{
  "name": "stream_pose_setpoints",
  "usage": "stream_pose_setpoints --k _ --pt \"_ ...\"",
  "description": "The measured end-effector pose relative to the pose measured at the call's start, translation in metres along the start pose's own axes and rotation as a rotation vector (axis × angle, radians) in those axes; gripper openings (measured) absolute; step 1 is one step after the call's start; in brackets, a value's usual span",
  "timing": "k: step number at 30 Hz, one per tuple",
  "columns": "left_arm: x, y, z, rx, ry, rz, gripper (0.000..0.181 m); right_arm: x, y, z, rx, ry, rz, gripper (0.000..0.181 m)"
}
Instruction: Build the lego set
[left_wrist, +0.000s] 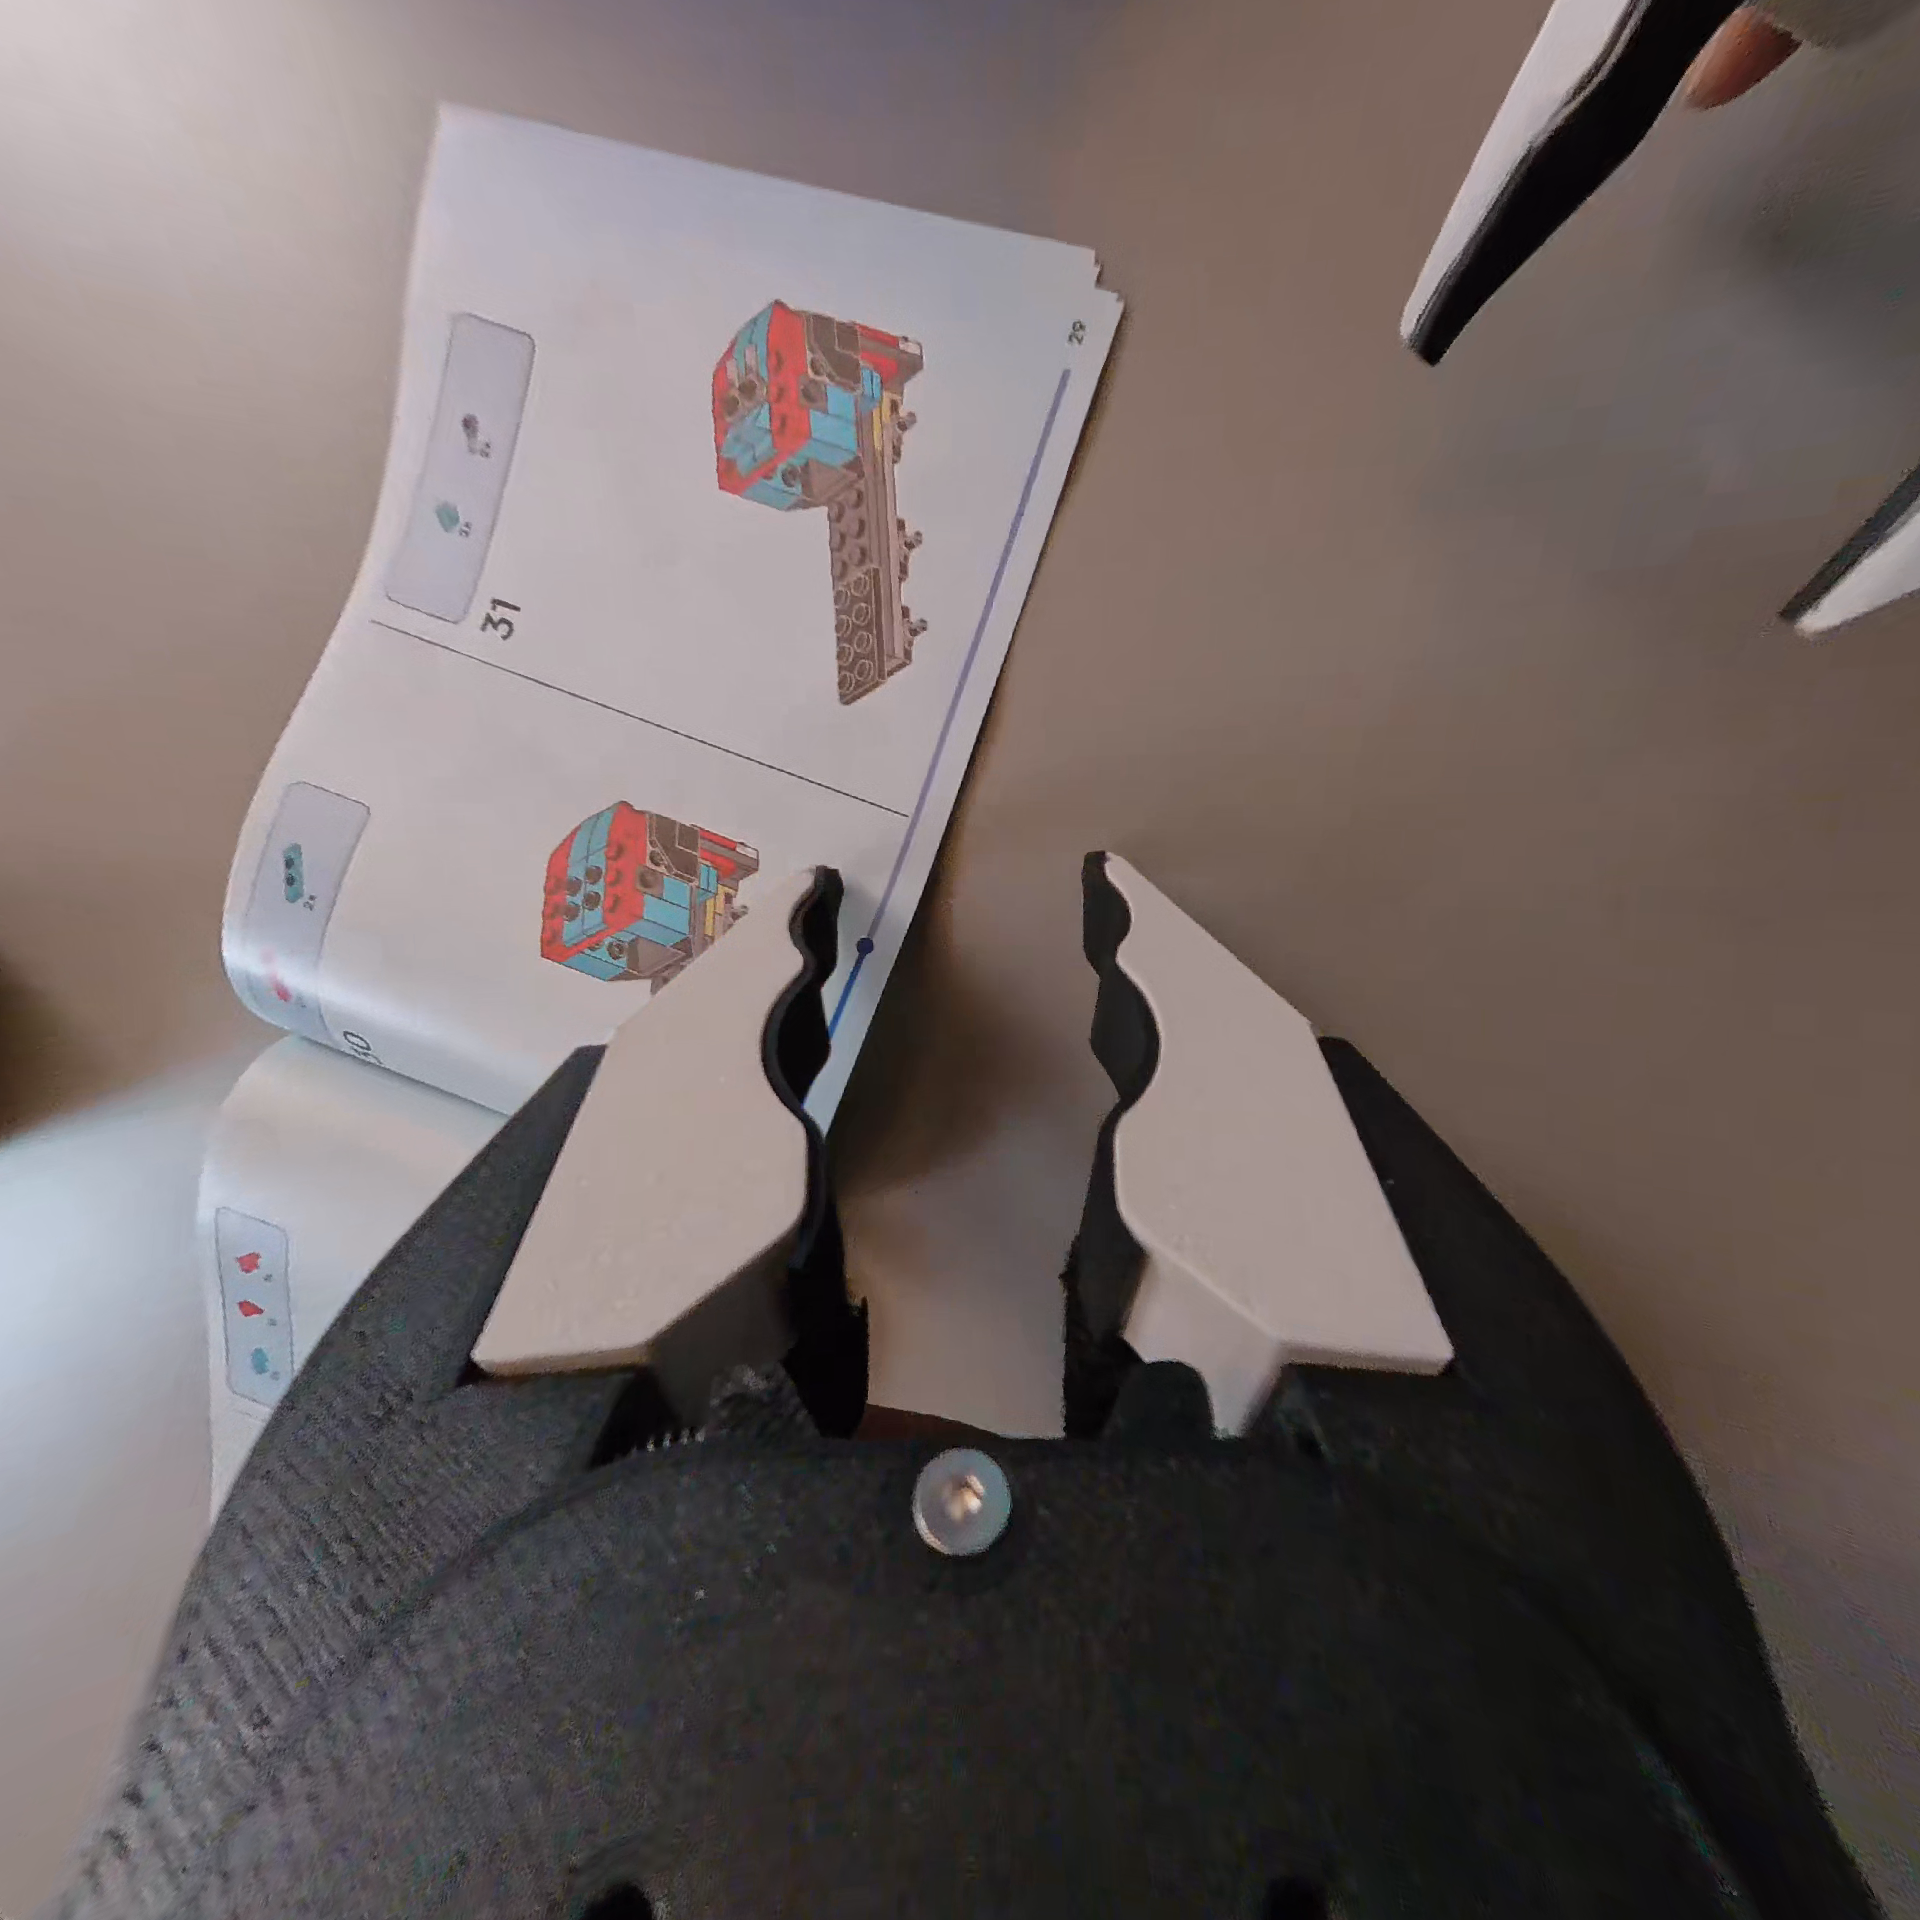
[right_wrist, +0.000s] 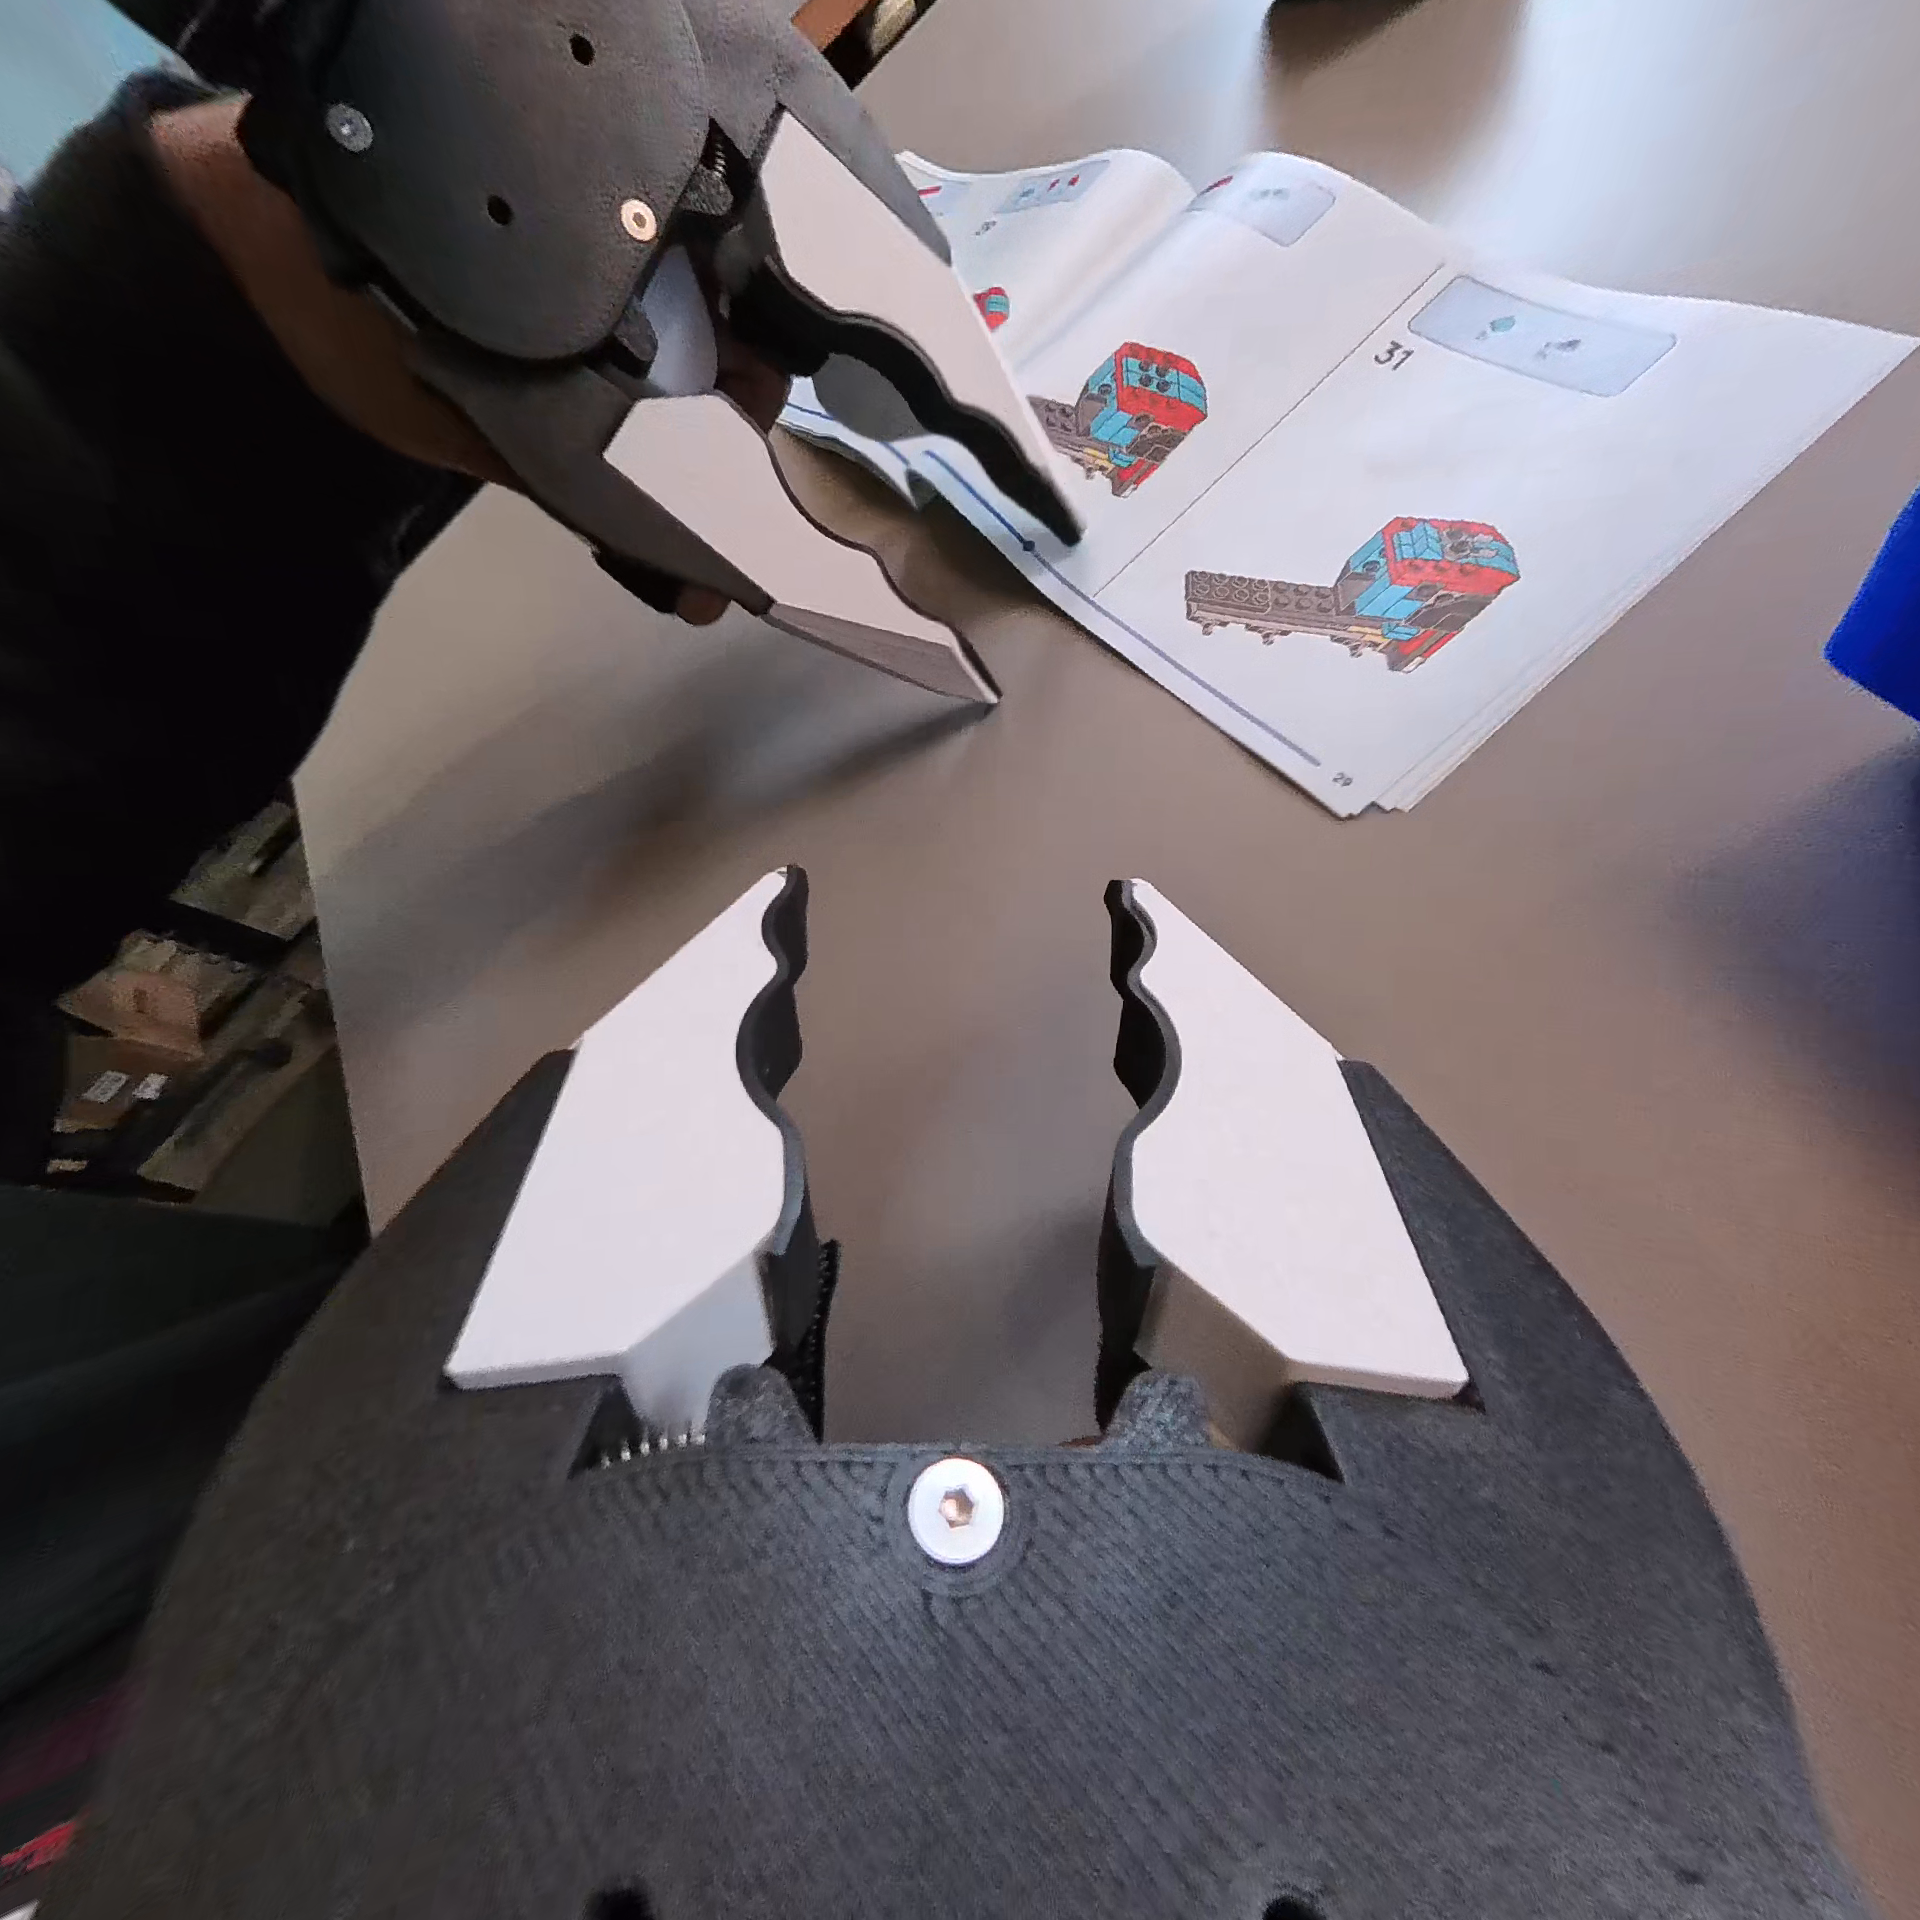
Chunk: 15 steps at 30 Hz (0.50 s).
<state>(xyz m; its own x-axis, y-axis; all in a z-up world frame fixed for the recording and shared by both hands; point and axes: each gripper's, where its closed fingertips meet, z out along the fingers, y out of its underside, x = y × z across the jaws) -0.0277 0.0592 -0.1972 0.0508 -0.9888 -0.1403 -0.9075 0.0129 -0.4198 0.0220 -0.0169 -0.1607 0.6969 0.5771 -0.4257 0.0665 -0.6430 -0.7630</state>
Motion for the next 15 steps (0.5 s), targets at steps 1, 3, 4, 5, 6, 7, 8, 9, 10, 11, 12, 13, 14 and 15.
stream_pose_setpoints --k 1,3,4,5,6,7,8,9,10,11,12,13,14,15 --pt "0.002 0.001 0.000 -0.011 0.017 0.000 0.048 0.000 0.000 0.000 0.001 -0.007 0.002 0.059" --pt "0.002 0.004 -0.001 -0.031 0.035 0.003 0.048 -0.001 0.000 -0.001 0.004 -0.017 0.008 0.059" --pt "0.002 0.004 -0.001 -0.040 0.041 0.005 0.047 -0.001 0.000 -0.001 0.005 -0.022 0.010 0.058" --pt "0.002 0.006 -0.001 -0.049 0.049 0.007 0.047 -0.001 0.000 -0.001 0.008 -0.026 0.013 0.058" --pt "0.002 0.007 -0.002 -0.059 0.056 0.009 0.046 -0.001 -0.001 -0.002 0.011 -0.030 0.016 0.058" --pt "0.002 0.009 -0.002 -0.070 0.066 0.009 0.044 -0.002 -0.001 -0.002 0.014 -0.034 0.020 0.058" --pt "0.003 0.010 -0.003 -0.082 0.076 0.011 0.043 -0.002 -0.001 -0.003 0.016 -0.039 0.024 0.058" --pt "0.003 0.012 -0.004 -0.092 0.086 0.015 0.041 -0.001 -0.001 -0.003 0.017 -0.043 0.028 0.058" --pt "0.004 0.014 -0.005 -0.105 0.096 0.018 0.040 -0.002 -0.001 -0.003 0.018 -0.046 0.032 0.058" --pt "0.004 0.017 -0.006 -0.117 0.102 0.021 0.039 -0.002 -0.001 -0.003 0.018 -0.050 0.035 0.058" --pt "0.003 0.019 -0.007 -0.129 0.103 0.026 0.039 -0.002 -0.001 -0.003 0.019 -0.054 0.038 0.057" --pt "0.002 0.020 -0.008 -0.137 0.101 0.033 0.038 -0.002 -0.002 -0.004 0.019 -0.056 0.040 0.057" --pt "0.001 0.018 -0.009 -0.132 0.095 0.040 0.039 -0.002 -0.002 -0.004 0.020 -0.059 0.043 0.057" --pt "-0.001 0.012 -0.011 -0.108 0.083 0.044 0.039 -0.002 -0.002 -0.004 0.021 -0.062 0.045 0.057"
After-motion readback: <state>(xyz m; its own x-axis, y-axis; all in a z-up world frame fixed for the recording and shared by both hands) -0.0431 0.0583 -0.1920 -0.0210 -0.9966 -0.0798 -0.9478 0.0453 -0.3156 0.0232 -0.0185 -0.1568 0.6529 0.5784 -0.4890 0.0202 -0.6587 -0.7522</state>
